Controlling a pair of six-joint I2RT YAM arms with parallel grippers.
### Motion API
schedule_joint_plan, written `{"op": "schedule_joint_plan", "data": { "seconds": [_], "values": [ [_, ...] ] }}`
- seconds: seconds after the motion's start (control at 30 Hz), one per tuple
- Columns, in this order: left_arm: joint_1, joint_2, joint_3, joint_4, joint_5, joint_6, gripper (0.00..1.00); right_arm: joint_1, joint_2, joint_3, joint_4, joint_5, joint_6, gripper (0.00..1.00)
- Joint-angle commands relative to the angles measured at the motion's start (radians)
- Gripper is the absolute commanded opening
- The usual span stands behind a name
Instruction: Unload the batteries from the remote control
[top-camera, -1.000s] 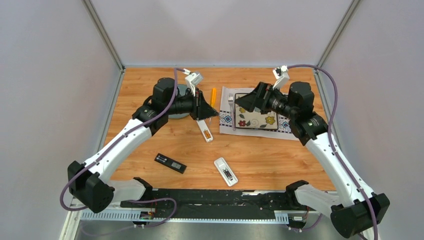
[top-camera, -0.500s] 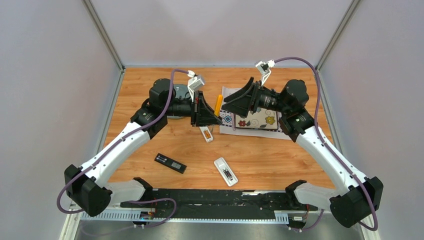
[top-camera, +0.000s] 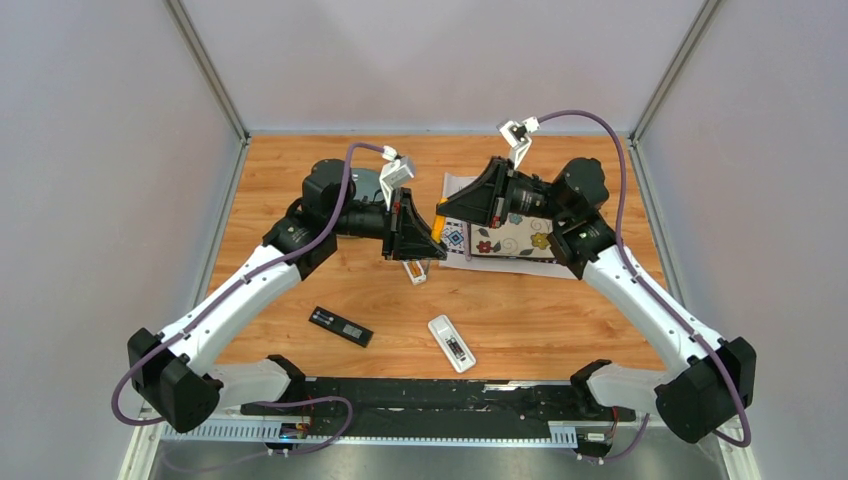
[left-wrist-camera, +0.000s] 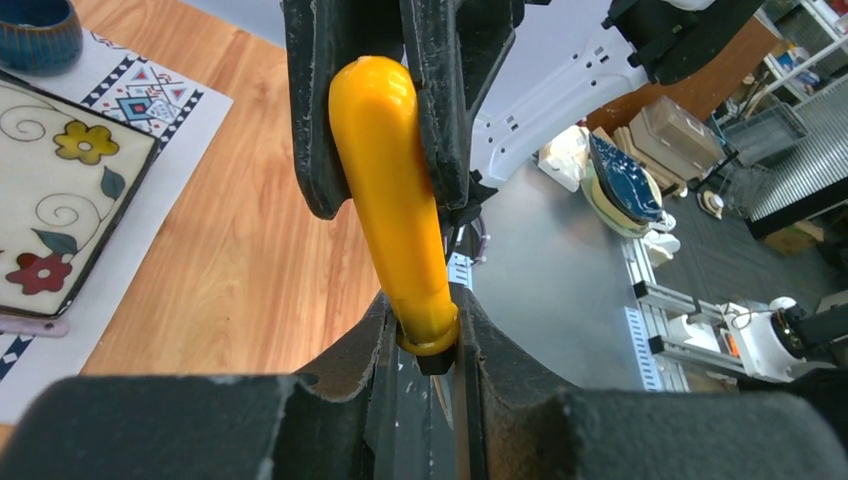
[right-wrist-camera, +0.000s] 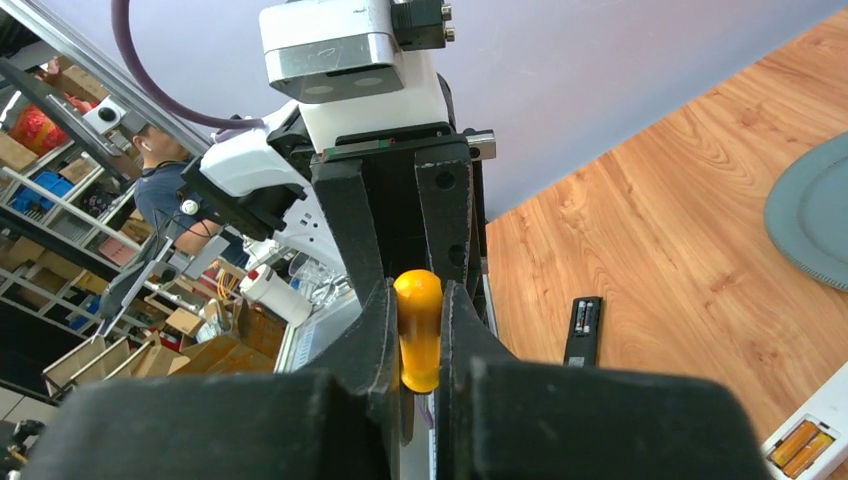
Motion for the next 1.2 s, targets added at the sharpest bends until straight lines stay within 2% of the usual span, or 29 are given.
{"op": "schedule_joint_plan", "data": {
  "seconds": [0.0, 0.03, 0.07, 0.17, 0.3, 0.5, 0.63, 0.7, 0.73, 0.83, 0.9, 0.93, 1.0, 1.03, 1.1, 1.17],
  "values": [
    [-0.004, -0.024, 0.035, -0.059, -0.02, 0.078, 0.29, 0.003, -0.007, 0.024, 0.044, 0.001, 0.025, 0.0],
    [-0.004, -0.034, 0.038, -0.081, -0.042, 0.096, 0.4, 0.003, -0.012, 0.029, -0.021, 0.01, 0.003, 0.0],
    [-0.005, -0.045, 0.041, -0.128, -0.072, 0.116, 0.56, 0.003, -0.022, 0.033, -0.06, 0.035, -0.039, 0.0],
    [-0.005, -0.091, 0.021, -0.156, -0.194, 0.158, 0.71, 0.001, -0.042, 0.063, -0.253, 0.135, -0.136, 0.0],
    [-0.004, -0.114, 0.009, -0.145, -0.266, 0.161, 0.74, 0.003, -0.052, 0.05, -0.306, 0.176, -0.129, 0.0],
    [-0.005, -0.056, 0.021, -0.093, -0.231, 0.123, 0.72, 0.003, -0.065, 0.004, -0.258, 0.18, -0.092, 0.0],
    [-0.004, -0.004, 0.035, -0.055, -0.202, 0.098, 0.63, 0.003, -0.072, 0.006, -0.261, 0.177, -0.098, 0.0],
    [-0.004, 0.007, 0.033, -0.04, -0.189, 0.086, 0.47, 0.003, -0.072, 0.011, -0.272, 0.179, -0.107, 0.0],
    [-0.004, 0.01, 0.035, -0.029, -0.186, 0.083, 0.31, 0.003, -0.069, 0.011, -0.279, 0.179, -0.113, 0.0],
    [-0.005, 0.015, 0.038, -0.03, -0.189, 0.078, 0.0, 0.003, -0.07, 0.004, -0.281, 0.179, -0.115, 0.0],
    [-0.004, 0.013, 0.039, -0.03, -0.188, 0.078, 0.0, 0.003, -0.075, 0.0, -0.281, 0.179, -0.136, 0.07],
    [-0.005, 0.01, 0.036, -0.032, -0.186, 0.078, 0.0, 0.003, -0.076, -0.002, -0.286, 0.182, -0.146, 0.18],
    [-0.005, 0.002, 0.033, -0.032, -0.185, 0.08, 0.0, 0.001, -0.093, -0.003, -0.293, 0.187, -0.184, 0.27],
    [-0.005, 0.001, 0.032, -0.035, -0.183, 0.083, 0.0, -0.003, -0.099, 0.0, -0.301, 0.188, -0.196, 0.38],
    [-0.005, -0.005, 0.032, -0.039, -0.177, 0.09, 0.0, -0.009, -0.11, 0.001, -0.301, 0.181, -0.219, 0.48],
    [-0.004, -0.01, 0.028, -0.041, -0.159, 0.09, 0.0, -0.019, -0.112, 0.004, -0.293, 0.145, -0.231, 0.62]
  ]
}}
